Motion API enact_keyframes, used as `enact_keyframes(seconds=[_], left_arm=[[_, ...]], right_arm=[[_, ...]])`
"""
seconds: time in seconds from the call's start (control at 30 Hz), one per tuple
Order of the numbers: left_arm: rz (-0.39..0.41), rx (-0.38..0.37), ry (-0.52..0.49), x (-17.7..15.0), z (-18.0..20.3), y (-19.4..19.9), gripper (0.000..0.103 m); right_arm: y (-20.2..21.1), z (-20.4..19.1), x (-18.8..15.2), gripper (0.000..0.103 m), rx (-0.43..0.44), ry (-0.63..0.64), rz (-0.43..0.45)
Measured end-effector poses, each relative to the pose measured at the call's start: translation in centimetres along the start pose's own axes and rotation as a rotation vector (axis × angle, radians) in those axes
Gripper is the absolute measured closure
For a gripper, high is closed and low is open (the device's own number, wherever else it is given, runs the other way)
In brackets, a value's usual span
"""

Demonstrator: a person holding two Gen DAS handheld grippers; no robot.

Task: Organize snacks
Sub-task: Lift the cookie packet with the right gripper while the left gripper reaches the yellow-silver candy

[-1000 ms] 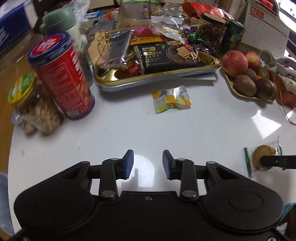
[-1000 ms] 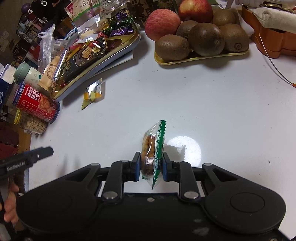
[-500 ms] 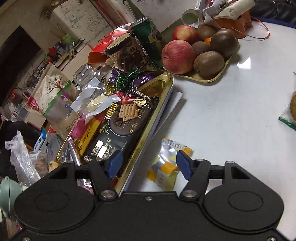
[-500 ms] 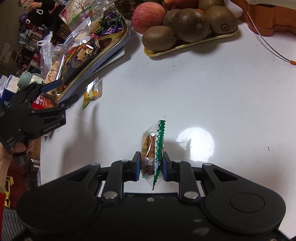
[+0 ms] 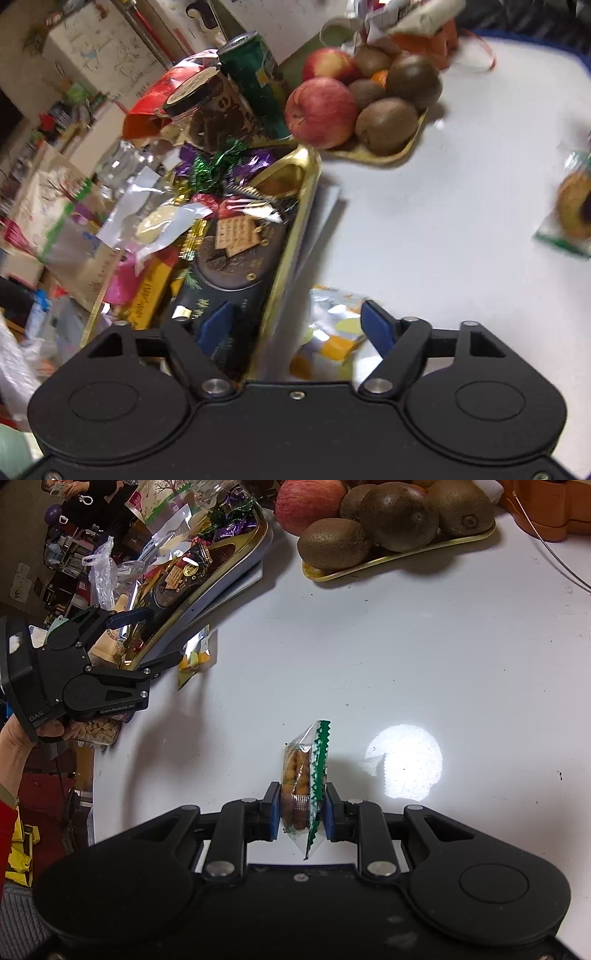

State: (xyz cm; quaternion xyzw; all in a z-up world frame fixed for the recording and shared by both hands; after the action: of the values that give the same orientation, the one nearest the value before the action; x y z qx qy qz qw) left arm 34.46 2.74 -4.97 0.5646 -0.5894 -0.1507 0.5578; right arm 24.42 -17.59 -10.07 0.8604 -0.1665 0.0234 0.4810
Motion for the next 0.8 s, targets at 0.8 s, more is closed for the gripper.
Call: enact_keyframes(seconds=[0.8], left_arm=[[-0.177, -0.242, -0.084, 0.5, 0.6, -4.8, 0.036]], right_arm=[[0.1, 0.5, 0.6, 0.079, 0.019, -0.041, -0.010]])
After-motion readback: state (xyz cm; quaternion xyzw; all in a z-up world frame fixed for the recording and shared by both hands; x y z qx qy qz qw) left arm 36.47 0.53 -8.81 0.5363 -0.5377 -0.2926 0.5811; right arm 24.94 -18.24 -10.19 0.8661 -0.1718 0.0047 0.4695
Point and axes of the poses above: each gripper's, at about its wrist camera, not at the fingertips, and y roughly against the way its jaws point, z to its right, x to its top, the point moved 4 cm from there along -y, roughly the way its jaws point, and after that the axes turned 1 degree about x, right-handed, at the moved point
